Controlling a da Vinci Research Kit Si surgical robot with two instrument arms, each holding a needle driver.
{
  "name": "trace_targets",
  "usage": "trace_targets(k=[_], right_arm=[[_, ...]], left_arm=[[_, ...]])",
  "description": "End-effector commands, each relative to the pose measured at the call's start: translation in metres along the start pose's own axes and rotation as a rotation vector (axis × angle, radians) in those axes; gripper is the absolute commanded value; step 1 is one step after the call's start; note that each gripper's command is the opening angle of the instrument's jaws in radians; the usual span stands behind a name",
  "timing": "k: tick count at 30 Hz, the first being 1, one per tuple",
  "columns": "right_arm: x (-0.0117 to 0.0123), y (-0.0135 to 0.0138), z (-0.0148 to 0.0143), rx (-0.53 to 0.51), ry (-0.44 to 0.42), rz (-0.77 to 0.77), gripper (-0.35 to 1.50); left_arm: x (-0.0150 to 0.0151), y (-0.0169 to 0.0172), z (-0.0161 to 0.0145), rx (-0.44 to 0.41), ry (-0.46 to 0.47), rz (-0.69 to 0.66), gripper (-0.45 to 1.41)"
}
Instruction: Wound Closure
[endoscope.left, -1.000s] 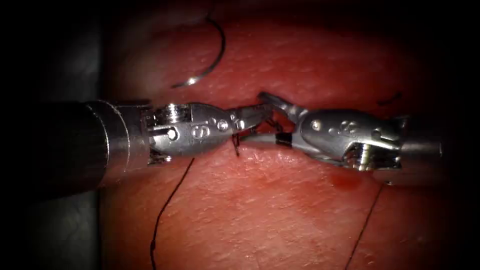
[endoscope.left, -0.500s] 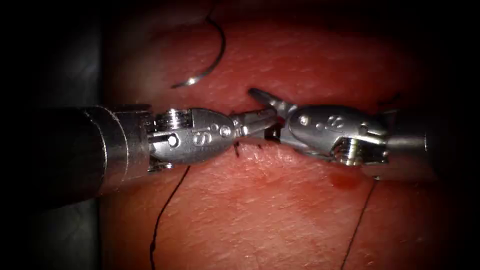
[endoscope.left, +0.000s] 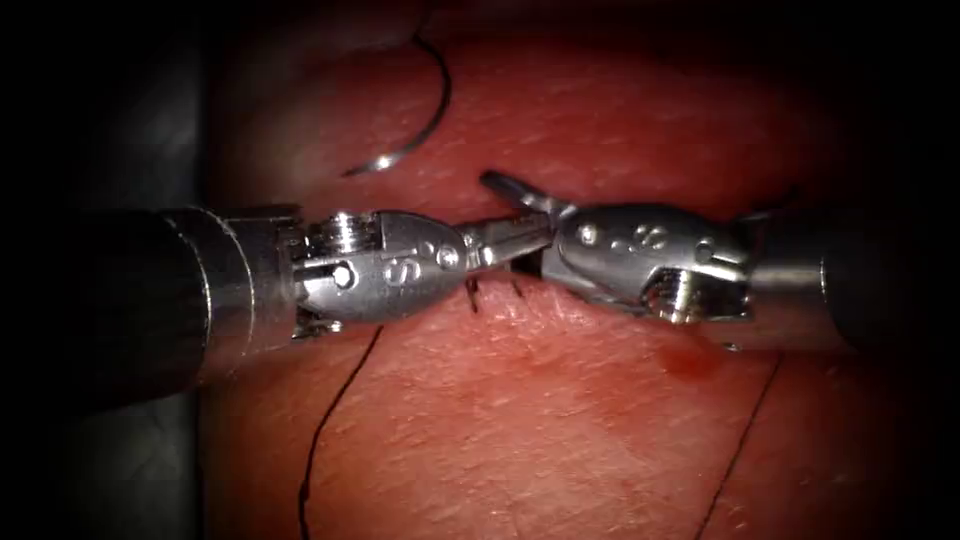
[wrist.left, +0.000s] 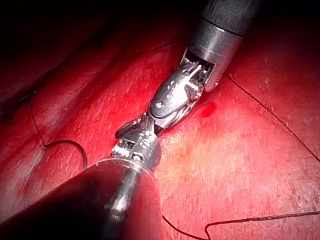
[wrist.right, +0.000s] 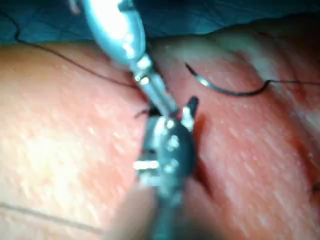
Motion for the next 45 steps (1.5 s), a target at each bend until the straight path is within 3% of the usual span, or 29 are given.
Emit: trace_targets(k=[1,2,3,4,11,13,14,16,27,40,45], right_arm=[[-0.0004,-0.0010,0.0005,0.008,0.009,-0.002,0.74],[-0.0004,-0.0010,0.0004,0.009,0.014,-0.009,0.49],[-0.0004,-0.0011,0.0003,0.014,0.021,-0.023,0.00],[-0.0004,-0.0012,0.0001,0.020,0.029,-0.032,-0.35],[0.0003,-0.0002,-0.0010,-0.035,0.100,-0.068,-0.35],[0.0006,0.0002,-0.0010,-0.042,0.109,-0.064,0.63],[0.0008,0.0005,-0.0010,-0.049,0.118,-0.066,1.01],[0.0010,0.0009,-0.0011,-0.048,0.121,-0.063,1.23],[-0.0005,0.0007,-0.0042,-0.015,0.076,-0.017,1.42],[-0.0007,-0.0012,0.0000,-0.001,0.005,0.003,1.48],[-0.0008,-0.0015,-0.0002,0.001,0.007,0.000,1.48]], left_arm=[[-0.0002,0.0003,0.0008,-0.003,0.003,0.001,-0.45],[-0.0002,0.0003,0.0008,-0.003,0.003,0.001,-0.45],[-0.0002,0.0004,0.0008,-0.003,0.002,0.001,-0.45],[-0.0002,0.0004,0.0008,-0.005,0.005,0.001,-0.45],[-0.0003,0.0006,0.0009,-0.005,0.006,0.002,-0.45],[-0.0003,0.0007,0.0010,-0.006,0.008,0.003,-0.45],[-0.0003,0.0007,0.0010,-0.006,0.008,0.003,-0.45],[-0.0002,0.0007,0.0008,-0.009,0.011,0.003,-0.45],[0.0001,-0.0003,-0.0006,-0.014,0.024,-0.005,-0.45],[-0.0005,-0.0005,-0.0002,-0.014,0.026,-0.002,-0.45],[-0.0007,-0.0010,-0.0008,-0.017,0.033,-0.002,-0.45]])
